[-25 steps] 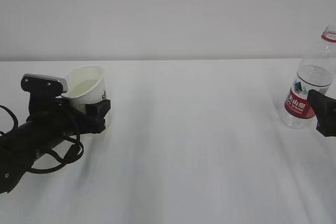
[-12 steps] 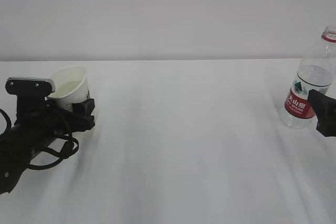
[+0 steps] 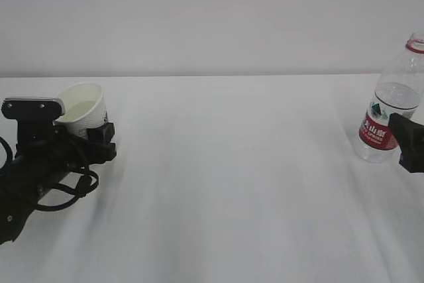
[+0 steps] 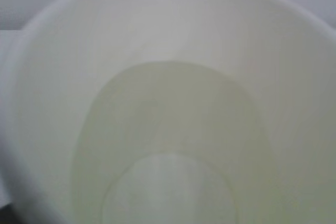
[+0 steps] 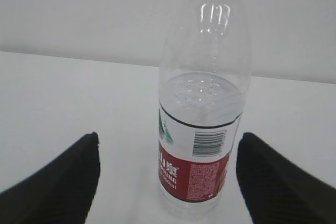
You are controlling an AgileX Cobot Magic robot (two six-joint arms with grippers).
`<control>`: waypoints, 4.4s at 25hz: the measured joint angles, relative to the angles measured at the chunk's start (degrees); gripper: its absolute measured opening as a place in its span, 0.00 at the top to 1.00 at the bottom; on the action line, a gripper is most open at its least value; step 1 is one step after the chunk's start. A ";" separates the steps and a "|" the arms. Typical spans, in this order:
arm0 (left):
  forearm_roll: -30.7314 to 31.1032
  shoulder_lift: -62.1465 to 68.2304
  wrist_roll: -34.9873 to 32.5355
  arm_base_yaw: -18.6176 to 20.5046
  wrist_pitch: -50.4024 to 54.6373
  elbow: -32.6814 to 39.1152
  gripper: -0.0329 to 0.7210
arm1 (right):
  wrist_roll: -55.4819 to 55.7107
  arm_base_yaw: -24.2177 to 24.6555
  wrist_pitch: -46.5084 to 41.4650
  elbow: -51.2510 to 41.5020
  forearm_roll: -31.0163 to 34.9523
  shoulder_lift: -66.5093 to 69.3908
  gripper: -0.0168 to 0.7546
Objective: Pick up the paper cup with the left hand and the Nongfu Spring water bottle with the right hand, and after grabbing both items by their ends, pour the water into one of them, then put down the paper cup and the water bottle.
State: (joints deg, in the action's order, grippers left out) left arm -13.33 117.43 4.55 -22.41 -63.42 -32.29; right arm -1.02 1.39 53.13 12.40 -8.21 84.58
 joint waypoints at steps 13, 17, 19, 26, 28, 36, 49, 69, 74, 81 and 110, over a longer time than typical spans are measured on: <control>0.00 1.61 -0.08 0.00 -0.22 -1.41 0.28 | 0.00 0.00 0.00 0.00 0.00 0.00 0.20; 0.00 2.01 -0.08 0.00 -0.22 -1.56 0.28 | 0.00 0.00 0.11 0.00 0.00 0.32 0.20; 0.00 2.57 -0.08 0.00 -0.22 -1.65 0.28 | 0.00 0.00 0.22 0.00 0.00 0.32 0.21; 0.00 3.05 -0.08 0.00 -0.22 -1.65 0.28 | 0.00 0.00 0.34 0.00 0.00 0.32 0.21; 0.00 3.05 -0.08 0.00 -0.22 -1.65 0.28 | -0.04 0.00 0.44 0.00 0.00 0.32 0.21; 0.00 3.98 -0.08 0.00 -1.26 -1.90 0.28 | -0.04 0.00 0.44 0.00 0.00 0.32 0.21; 0.00 4.58 -0.12 0.00 -2.25 -2.01 0.21 | -0.04 0.00 0.55 0.00 0.00 0.32 0.21; 0.80 4.69 -0.21 0.00 -2.05 -2.11 0.04 | -0.04 0.00 0.55 0.00 -0.34 0.32 0.21; 1.26 4.94 0.17 0.00 -2.24 -2.09 0.04 | -0.04 0.00 0.55 0.00 -0.34 0.32 0.21; 1.65 4.94 2.43 0.00 -2.43 -0.17 0.04 | -0.04 0.00 0.55 0.00 -0.82 0.32 0.21; 3.96 -8.40 2.80 0.00 -2.52 14.05 0.13 | 3.25 0.00 -0.01 0.00 -5.13 -2.10 0.21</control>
State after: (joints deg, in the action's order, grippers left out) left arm -9.37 109.03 7.35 -22.41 -65.94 -18.23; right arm 2.23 1.39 53.12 12.40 -13.34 82.48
